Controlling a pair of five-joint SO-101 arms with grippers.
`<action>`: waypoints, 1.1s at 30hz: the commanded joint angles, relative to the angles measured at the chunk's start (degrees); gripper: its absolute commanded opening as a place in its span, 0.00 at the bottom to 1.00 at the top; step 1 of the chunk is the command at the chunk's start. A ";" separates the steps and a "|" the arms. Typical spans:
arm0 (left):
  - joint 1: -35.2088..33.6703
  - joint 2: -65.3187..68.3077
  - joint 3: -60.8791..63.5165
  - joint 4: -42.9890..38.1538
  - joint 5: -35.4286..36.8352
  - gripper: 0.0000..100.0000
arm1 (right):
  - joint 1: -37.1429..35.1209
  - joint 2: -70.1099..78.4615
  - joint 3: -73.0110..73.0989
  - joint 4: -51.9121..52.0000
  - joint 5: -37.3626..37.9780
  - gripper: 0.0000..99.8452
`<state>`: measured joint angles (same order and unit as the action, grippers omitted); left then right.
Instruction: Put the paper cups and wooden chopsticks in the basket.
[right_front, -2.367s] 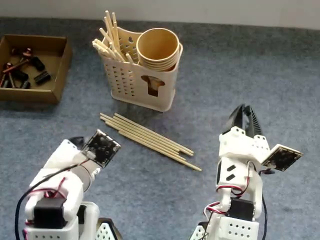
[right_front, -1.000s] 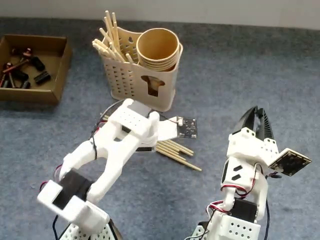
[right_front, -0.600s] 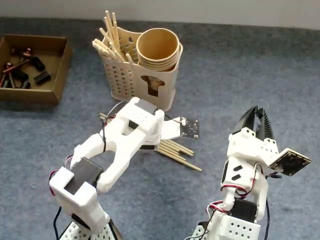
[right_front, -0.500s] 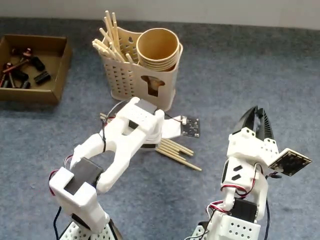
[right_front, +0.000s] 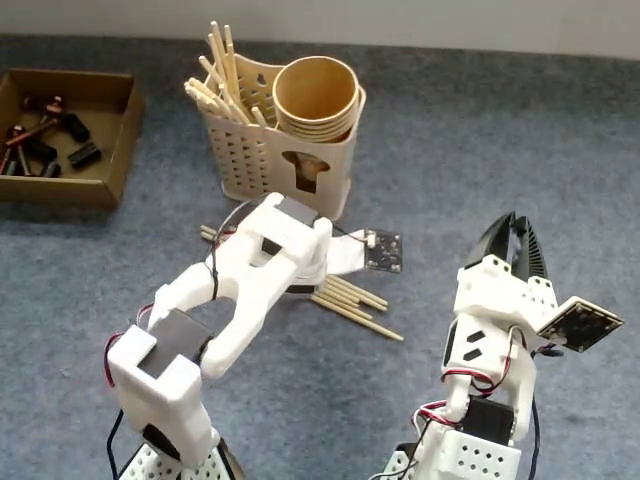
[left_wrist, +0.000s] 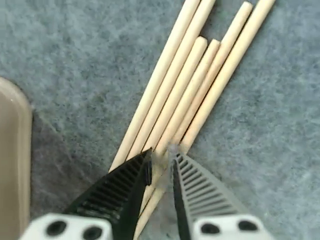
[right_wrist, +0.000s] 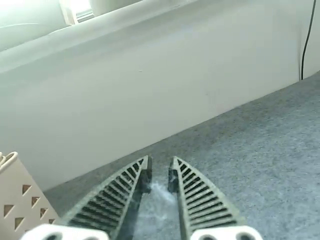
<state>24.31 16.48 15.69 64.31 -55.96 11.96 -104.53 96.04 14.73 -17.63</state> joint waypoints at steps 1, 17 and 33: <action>0.75 4.88 -5.41 2.55 -0.09 0.08 | 0.31 -0.75 1.98 -1.45 -0.09 0.07; 1.54 6.64 -7.78 11.43 -0.26 0.08 | 0.31 -0.75 1.98 -1.45 -0.09 0.07; 1.54 3.56 -7.87 14.15 2.90 0.01 | 0.31 -0.75 1.98 -1.45 -0.09 0.07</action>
<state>24.57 23.16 8.04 76.70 -54.73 11.96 -104.53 96.04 14.73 -17.63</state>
